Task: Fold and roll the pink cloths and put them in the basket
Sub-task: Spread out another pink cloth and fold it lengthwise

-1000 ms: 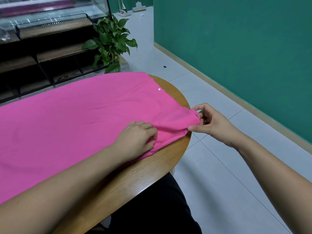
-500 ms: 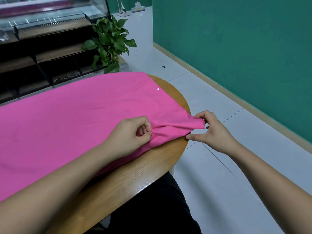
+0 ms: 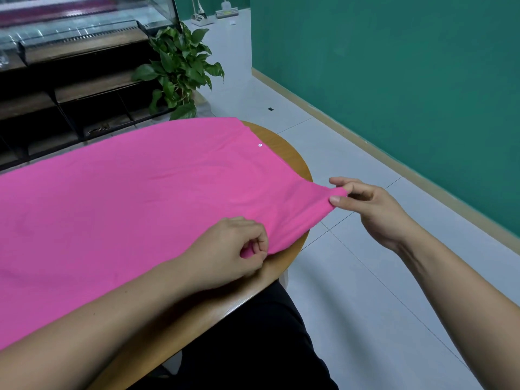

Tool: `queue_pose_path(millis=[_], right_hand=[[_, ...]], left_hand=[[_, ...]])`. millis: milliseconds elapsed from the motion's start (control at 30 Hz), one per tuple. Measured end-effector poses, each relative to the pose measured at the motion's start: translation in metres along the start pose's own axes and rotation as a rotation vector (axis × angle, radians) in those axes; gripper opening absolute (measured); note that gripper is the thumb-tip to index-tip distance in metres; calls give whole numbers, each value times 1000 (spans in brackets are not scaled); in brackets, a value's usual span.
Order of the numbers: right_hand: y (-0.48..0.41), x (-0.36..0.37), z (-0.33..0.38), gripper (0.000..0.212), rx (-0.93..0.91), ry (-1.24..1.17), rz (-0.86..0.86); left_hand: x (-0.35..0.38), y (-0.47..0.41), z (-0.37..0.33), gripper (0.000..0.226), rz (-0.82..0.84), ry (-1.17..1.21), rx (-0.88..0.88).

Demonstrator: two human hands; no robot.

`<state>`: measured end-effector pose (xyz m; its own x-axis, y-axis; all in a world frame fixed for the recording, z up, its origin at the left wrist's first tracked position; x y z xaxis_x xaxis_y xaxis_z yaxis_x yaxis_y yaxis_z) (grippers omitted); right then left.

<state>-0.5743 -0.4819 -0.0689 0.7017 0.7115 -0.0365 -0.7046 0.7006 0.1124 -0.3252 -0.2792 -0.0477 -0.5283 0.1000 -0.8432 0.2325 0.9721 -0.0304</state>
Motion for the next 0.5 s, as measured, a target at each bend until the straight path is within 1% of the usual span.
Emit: queue_pose_path(millis=[100, 133, 200, 267, 333, 367, 433, 500], right_hand=[[7, -2, 2, 27, -33, -40, 26], [9, -1, 2, 28, -11, -13, 58], [12, 0, -4, 25, 93, 98, 118], [14, 0, -11, 22, 205, 234, 149], [15, -2, -15, 23, 229, 291, 131], [15, -3, -15, 22, 213, 271, 115], [14, -6, -13, 17, 155, 164, 98], [14, -10, -12, 17, 103, 67, 91]], left_hand=[[10, 1, -8, 13, 29, -4, 30], [15, 2, -10, 12, 54, 6, 36], [23, 4, -11, 11, 93, -4, 31], [31, 6, -8, 20, 79, -117, -7], [36, 8, -4, 34, 84, -232, -88], [38, 8, -4, 37, 92, -283, -111], [42, 9, -5, 35, 87, -345, -101], [44, 10, -9, 27, 56, -305, -96]])
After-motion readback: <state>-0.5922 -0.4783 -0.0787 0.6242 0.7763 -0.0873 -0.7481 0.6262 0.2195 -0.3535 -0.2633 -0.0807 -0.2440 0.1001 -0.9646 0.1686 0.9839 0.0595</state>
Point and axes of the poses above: each hand's wrist, its own y-axis away from the middle knuckle, its own x-axis out of the palm, z = x × y, the point moved 2 cm from there along -y, towards the middle knuckle, and after that the axes turned 7 degrees about z, right-handed, at the moved point
